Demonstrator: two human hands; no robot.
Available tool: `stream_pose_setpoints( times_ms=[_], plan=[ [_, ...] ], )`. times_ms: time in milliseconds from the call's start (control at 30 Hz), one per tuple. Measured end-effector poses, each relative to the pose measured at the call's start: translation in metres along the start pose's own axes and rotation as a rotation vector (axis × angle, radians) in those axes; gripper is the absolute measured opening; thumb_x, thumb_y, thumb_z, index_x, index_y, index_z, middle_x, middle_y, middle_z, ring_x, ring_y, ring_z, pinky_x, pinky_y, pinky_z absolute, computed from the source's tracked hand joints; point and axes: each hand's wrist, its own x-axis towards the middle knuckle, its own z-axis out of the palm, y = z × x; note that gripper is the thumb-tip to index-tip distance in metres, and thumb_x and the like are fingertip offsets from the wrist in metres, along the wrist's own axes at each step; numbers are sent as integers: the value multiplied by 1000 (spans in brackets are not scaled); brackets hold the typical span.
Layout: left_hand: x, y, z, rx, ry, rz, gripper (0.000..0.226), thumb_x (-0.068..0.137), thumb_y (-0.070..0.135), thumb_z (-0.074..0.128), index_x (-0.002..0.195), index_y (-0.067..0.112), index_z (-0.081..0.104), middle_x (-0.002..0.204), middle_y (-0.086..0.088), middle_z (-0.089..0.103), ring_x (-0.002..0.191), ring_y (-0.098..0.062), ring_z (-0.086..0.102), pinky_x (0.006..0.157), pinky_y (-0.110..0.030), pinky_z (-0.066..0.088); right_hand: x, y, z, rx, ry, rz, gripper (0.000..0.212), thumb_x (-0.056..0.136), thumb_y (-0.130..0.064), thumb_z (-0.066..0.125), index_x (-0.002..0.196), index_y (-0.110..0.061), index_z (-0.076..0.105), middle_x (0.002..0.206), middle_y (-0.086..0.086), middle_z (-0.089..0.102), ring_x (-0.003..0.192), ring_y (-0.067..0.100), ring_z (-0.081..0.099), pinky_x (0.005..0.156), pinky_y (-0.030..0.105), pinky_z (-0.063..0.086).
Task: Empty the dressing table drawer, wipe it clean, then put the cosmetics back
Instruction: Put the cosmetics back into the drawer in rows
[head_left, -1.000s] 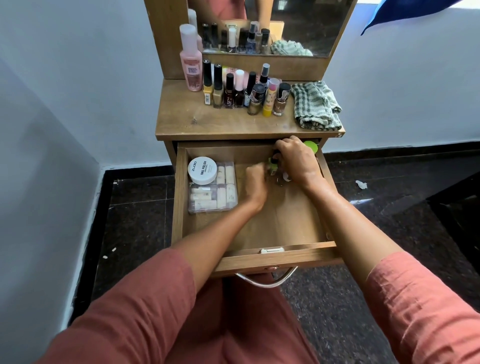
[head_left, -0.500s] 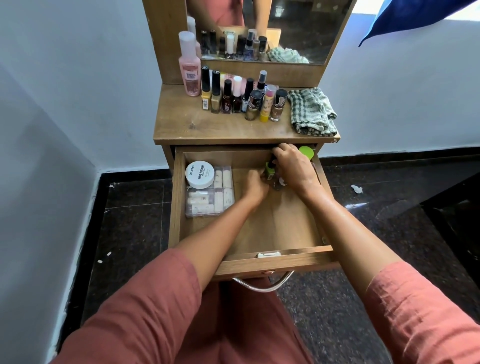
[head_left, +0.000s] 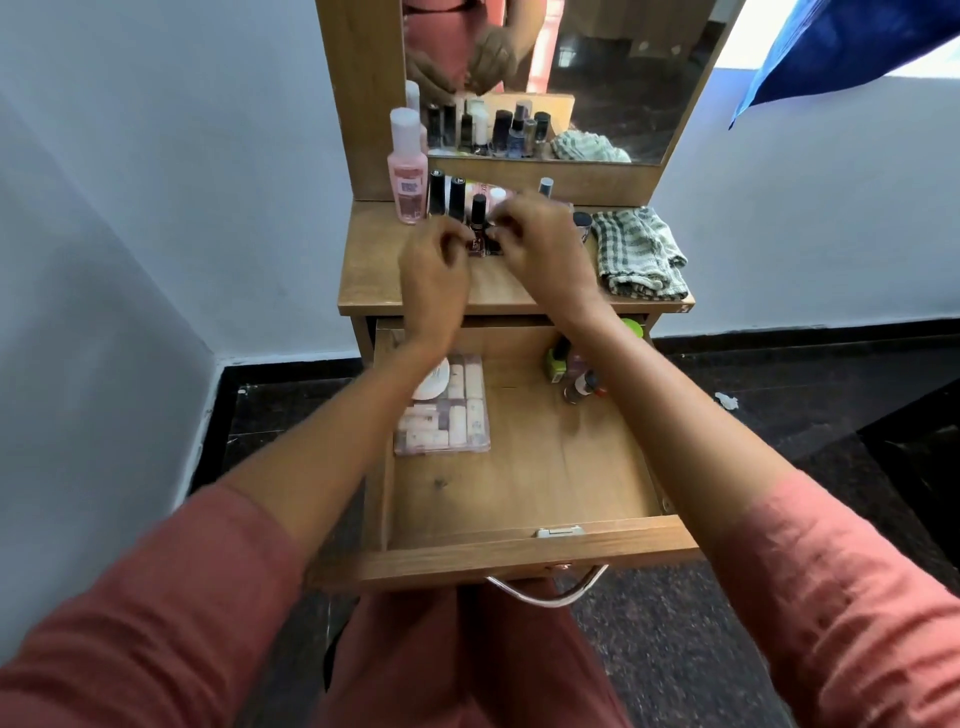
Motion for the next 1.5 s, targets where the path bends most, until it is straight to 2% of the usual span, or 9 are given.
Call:
stream_pose_setpoints(
  times_ms=[100,167,267,433,633,867,1033,1200,1500],
  plan=[
    [34,3,-10,155,33,61,27,87,-7,46,110,1,58,115,-15,57,104,-18,55,88,-14,41,33,-8,8,-35,-2,7,27,85,-2,56,110,-1,63,110,14,65,105,25,57,90,34,46],
    [56,1,-13,292,-75,78,38,88,-7,44,124,4,50,127,-15,51,115,-21,51,100,-25,41,48,-9,14,-80,2,20,31,85,-2,56,116,-3,60,115,13,64,110,24,55,95,31,42],
    [76,1,-16,449,-256,155,33,89,-5,43,121,-1,53,122,-19,56,114,-27,53,98,-30,42,59,-8,23,-163,13,18,30,86,-4,56,116,-5,61,116,9,64,112,22,53,92,25,39],
    [78,6,-20,409,-298,154,28,88,-6,43,108,-1,62,108,-18,64,89,-13,54,67,-10,39,64,-9,27,-163,-7,33,22,85,-10,60,106,-5,66,109,8,66,105,19,56,86,24,42],
    [69,4,-26,382,-228,156,22,86,-7,47,104,-1,60,107,-18,63,96,-21,60,77,-18,44,58,-12,25,-88,-26,10,16,80,-2,59,95,-1,63,102,11,65,96,21,58,82,31,47],
    [51,11,-38,413,-232,135,23,87,2,57,109,3,64,116,-16,64,106,-24,60,89,-23,44,35,-17,11,64,-22,77,26,79,8,52,98,3,69,101,18,70,91,23,65,67,10,39],
    [27,23,-44,326,-261,141,23,82,2,63,104,4,67,108,-13,68,98,-21,64,81,-16,44,10,-21,-10,98,14,51,26,76,8,54,92,-1,72,95,16,71,79,12,58,66,9,39],
    [-2,32,-37,261,-366,159,26,80,4,66,106,4,66,109,-12,68,100,-19,64,89,-26,50,-22,-14,-27,72,-6,17,24,75,9,57,90,-1,73,89,16,71,73,12,59,60,4,42],
    [-52,14,0,241,-472,49,22,79,2,67,101,2,67,96,-14,70,83,-16,66,78,-26,55,-71,22,-21,-49,-187,125,20,79,3,62,98,0,70,101,16,66,88,25,61,83,31,51]
  ],
)
